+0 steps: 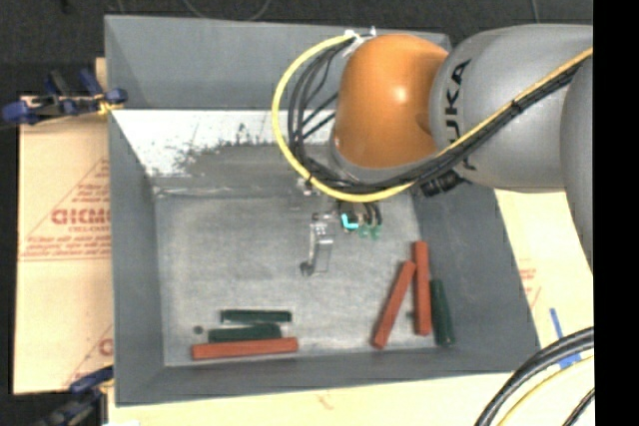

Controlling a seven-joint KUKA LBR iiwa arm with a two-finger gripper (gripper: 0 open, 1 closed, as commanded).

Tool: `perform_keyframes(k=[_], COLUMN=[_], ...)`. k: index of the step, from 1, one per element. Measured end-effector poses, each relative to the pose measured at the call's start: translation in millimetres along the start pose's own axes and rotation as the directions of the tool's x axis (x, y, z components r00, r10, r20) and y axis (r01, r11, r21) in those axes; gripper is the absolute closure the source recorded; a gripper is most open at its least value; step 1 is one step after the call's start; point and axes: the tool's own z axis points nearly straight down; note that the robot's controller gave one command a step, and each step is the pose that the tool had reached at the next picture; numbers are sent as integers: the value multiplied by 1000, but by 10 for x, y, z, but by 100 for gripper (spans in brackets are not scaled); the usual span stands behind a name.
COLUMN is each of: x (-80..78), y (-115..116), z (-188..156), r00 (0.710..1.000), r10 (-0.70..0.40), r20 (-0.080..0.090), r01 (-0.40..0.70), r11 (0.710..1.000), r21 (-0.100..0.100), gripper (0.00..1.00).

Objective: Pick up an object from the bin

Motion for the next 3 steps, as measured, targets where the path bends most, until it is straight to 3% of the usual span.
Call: perform_keyframes(k=[1,2,3], x=[-139,99,788], y=[-684,-1478,-1871], z=[574,1011,1057], r00=[998,983,877], r10=[-57,-186,-480], r20=[2,2,2], r01=[57,186,480], r11=[998,983,877], r21=[5,5,3], gripper=[0,0,0])
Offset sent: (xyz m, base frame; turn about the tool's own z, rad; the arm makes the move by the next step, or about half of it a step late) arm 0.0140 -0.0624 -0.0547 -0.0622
